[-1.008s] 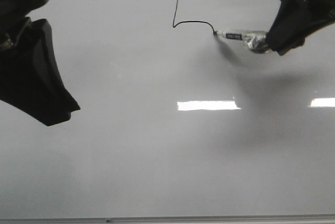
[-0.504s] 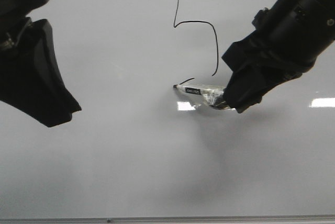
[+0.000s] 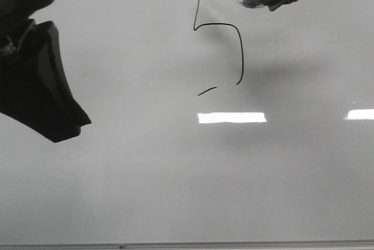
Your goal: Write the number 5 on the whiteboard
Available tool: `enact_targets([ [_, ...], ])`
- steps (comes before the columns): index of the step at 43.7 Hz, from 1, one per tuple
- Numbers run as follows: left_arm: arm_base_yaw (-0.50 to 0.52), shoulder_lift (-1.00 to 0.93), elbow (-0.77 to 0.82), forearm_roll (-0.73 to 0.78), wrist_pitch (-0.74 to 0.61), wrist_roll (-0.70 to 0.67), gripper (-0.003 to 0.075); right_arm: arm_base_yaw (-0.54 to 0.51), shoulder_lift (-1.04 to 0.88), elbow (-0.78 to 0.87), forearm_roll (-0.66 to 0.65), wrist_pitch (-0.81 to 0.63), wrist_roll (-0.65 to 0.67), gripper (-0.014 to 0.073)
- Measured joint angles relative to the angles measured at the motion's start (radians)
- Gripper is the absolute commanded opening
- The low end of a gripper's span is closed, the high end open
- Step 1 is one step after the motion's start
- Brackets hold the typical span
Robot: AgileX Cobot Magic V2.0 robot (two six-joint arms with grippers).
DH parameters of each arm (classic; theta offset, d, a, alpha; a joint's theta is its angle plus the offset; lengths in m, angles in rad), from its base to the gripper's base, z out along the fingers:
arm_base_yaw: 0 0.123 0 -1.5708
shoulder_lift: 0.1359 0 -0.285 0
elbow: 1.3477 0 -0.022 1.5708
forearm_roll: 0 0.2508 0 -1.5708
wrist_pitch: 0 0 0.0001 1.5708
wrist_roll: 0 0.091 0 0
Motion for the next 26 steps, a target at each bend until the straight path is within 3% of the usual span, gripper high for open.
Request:
enact_targets([
  [26, 0.0, 0.0, 0.0, 0.0, 0.002, 0.0, -0.002, 0.0, 0.123, -0.068, 0.0, 0.017, 0.0, -0.0063],
])
